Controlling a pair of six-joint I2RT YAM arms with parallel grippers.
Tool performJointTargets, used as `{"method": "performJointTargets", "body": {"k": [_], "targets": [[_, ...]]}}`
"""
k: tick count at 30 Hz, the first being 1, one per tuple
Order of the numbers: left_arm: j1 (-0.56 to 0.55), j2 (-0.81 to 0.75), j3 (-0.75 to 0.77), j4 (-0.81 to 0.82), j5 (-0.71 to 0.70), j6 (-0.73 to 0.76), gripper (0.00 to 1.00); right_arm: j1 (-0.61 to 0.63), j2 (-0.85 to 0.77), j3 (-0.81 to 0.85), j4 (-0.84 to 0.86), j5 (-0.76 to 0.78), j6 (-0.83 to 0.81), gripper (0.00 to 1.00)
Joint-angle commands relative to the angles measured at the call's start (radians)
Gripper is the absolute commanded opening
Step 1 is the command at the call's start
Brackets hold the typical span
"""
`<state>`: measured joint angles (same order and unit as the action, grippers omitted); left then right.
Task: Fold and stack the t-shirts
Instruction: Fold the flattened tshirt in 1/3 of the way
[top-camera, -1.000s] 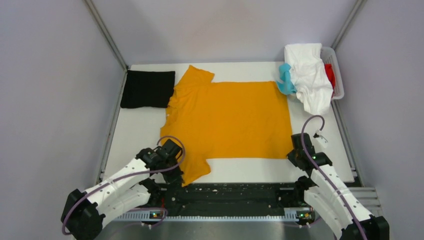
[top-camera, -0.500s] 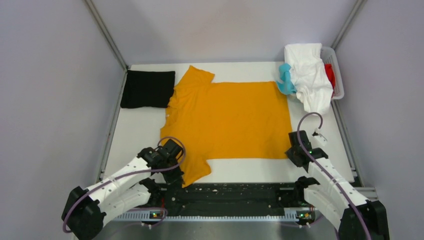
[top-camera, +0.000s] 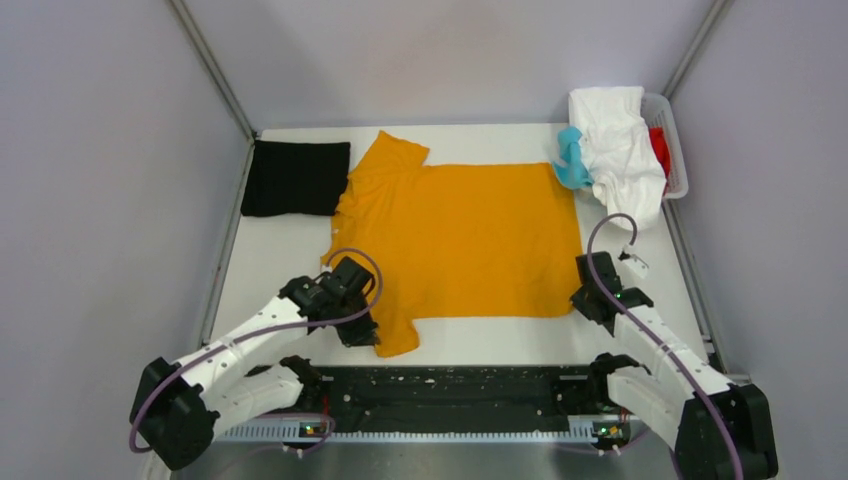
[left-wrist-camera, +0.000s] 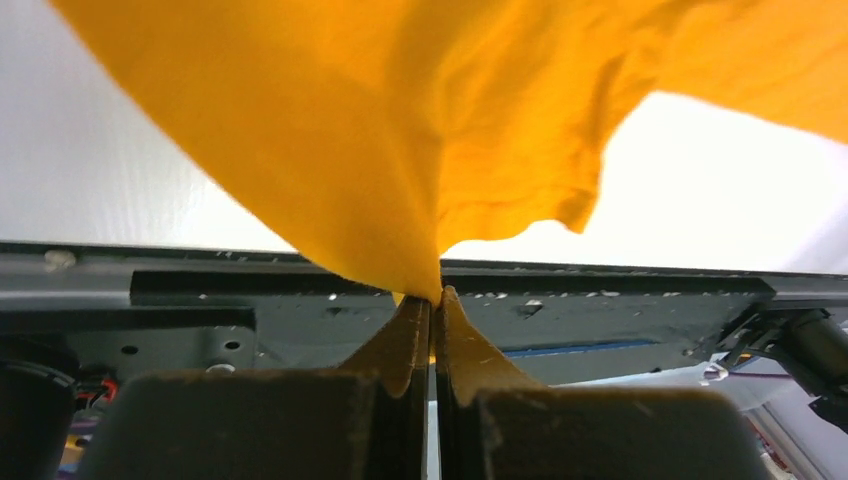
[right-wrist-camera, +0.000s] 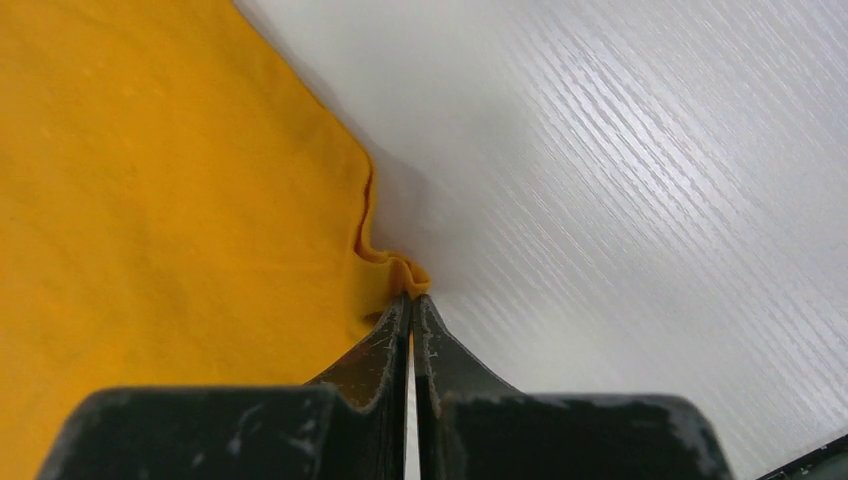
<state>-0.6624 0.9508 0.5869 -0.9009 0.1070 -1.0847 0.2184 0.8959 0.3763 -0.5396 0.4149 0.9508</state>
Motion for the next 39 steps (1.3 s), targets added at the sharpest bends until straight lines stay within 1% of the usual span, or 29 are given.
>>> {"method": "performJointTargets", "body": {"k": [1,7,11,17,18,23,31,39], "targets": [[0.001,0.076,0.117,0.103,-0.063,0.087,0.0,-0.012,0.023,0.09,0.032,-0.017,-0.084,0.0],[0.057,0.208,0.271,0.16,-0.133,0.189,0.0,-0.012,0.081,0.175,0.064,-0.021,-0.15,0.0],[0.131,0.277,0.347,0.203,-0.128,0.237,0.0,-0.012,0.141,0.241,0.09,-0.008,-0.188,0.0],[0.251,0.346,0.425,0.285,-0.112,0.271,0.0,-0.029,0.257,0.338,0.134,-0.021,-0.233,0.0],[0.269,0.359,0.444,0.291,-0.089,0.274,0.0,-0.032,0.275,0.355,0.139,-0.025,-0.239,0.0],[0.319,0.447,0.538,0.297,-0.074,0.291,0.0,-0.055,0.342,0.426,0.162,-0.025,-0.274,0.0],[0.377,0.585,0.672,0.261,-0.087,0.322,0.0,-0.102,0.413,0.497,0.196,-0.022,-0.324,0.0],[0.419,0.727,0.803,0.244,-0.098,0.368,0.0,-0.125,0.505,0.533,0.249,-0.053,-0.318,0.0]]}}
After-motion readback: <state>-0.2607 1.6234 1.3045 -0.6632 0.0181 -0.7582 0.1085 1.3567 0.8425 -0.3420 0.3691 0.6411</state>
